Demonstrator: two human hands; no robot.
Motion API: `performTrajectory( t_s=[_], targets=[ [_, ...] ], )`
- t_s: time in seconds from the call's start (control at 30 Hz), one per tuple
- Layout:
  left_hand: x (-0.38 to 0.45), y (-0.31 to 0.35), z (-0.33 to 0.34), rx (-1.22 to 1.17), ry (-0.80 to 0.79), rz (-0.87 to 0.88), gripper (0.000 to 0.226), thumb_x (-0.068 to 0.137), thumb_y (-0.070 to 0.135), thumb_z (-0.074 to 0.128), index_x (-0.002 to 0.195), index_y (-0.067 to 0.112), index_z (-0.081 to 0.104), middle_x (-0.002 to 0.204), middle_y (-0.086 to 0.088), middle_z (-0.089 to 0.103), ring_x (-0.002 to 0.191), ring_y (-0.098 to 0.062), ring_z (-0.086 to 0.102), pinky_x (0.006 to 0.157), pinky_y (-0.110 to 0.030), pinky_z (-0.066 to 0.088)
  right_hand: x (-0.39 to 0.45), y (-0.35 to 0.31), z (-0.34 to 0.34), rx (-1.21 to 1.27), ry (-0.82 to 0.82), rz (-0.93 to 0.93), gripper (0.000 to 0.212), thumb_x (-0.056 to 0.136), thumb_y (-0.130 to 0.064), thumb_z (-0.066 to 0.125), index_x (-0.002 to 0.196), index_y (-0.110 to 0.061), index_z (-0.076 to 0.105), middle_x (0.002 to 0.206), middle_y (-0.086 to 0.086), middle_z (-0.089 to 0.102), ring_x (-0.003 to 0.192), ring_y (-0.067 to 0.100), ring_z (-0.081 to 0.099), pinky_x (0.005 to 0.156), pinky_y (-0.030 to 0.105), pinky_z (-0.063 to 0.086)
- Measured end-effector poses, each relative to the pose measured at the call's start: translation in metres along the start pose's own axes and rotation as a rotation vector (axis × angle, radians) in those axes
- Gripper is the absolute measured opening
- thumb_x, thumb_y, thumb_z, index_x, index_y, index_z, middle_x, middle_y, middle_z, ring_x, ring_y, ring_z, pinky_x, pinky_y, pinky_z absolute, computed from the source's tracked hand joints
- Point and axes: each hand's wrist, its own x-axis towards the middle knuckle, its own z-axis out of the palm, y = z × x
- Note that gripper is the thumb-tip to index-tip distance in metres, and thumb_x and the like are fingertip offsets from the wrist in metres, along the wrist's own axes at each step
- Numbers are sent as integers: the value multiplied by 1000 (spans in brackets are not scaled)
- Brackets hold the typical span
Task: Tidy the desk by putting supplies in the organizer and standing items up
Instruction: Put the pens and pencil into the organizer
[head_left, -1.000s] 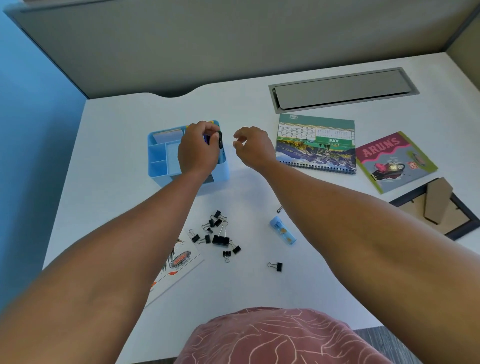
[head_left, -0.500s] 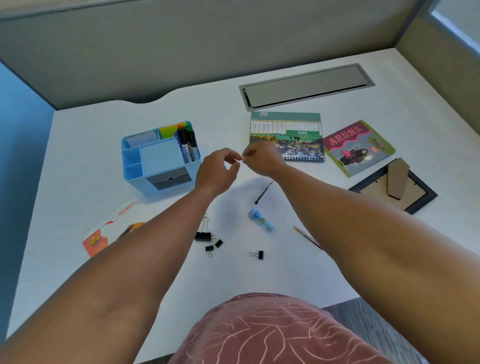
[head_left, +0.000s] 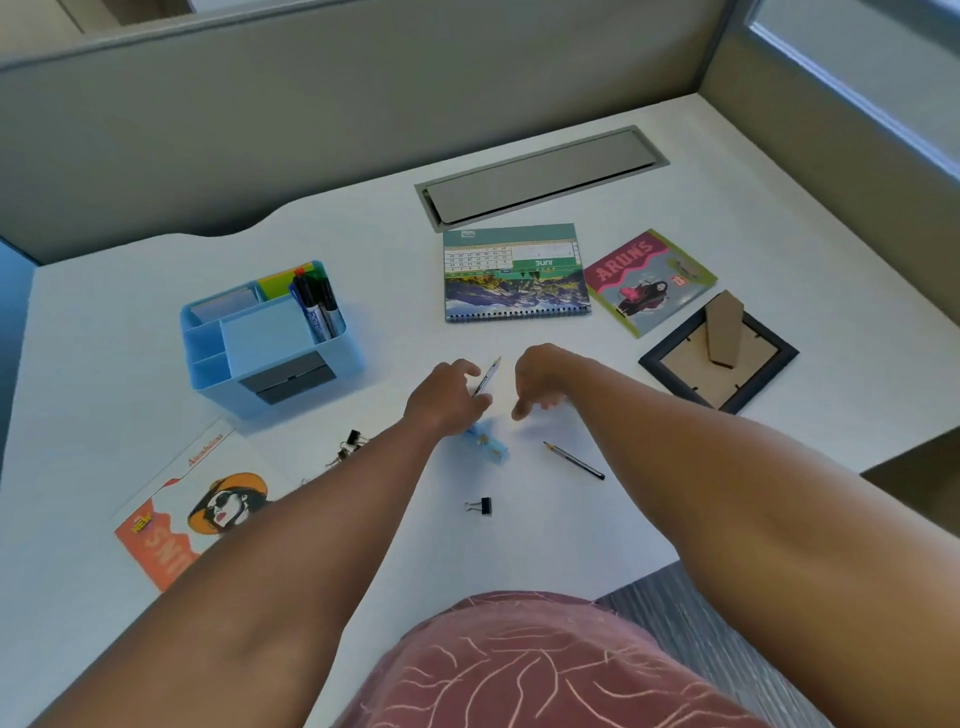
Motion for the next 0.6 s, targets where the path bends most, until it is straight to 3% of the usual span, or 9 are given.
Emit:
performTrajectory(
  t_s=[0.17,0.33,0.43,0.53,0.6],
  targets=[
    [3,7,11,93,-12,17,50,89,39,62,136,28,48,134,-6,46,120,-23,53,95,-38,47,-21,12,15,-13,-39,53,45,65,-43,88,63,-13,55,58,-3,59,55,14,58,85,35,57],
    [5,9,21,157,-28,25,48,90,37,62,136,25,53,139,-5,44,127,-23,48,98,-38,44,-27,16,29,-134,-62,73,47,67,-43,86,64,-15,49,66,-1,53,80,22,57,92,44,54],
    [5,8,24,203,8,33,45,91,36,61,133,22,57,135,-4,47,123,-23,49,93,-36,45,-26,19,35,-187,-64,55,46,69,-40,85,60,-15,48,68,-1,49,87,21,54,91,41,54],
    [6,5,25,224,55,25,39,91,36,58,127,21,61,129,-3,50,118,-23,53,87,-33,45,-21,22,41,-229,-28,19,35,73,-36,82,84,-8,65,86,3,51,89,21,49,85,36,55],
    [6,3,24,197,72,-4,34,92,35,56,121,21,65,125,-3,52,113,-24,56,84,-33,45,-16,22,43,-241,-22,-4,37,74,-33,80,98,-9,66,93,6,53,87,22,50,84,35,55]
  ],
)
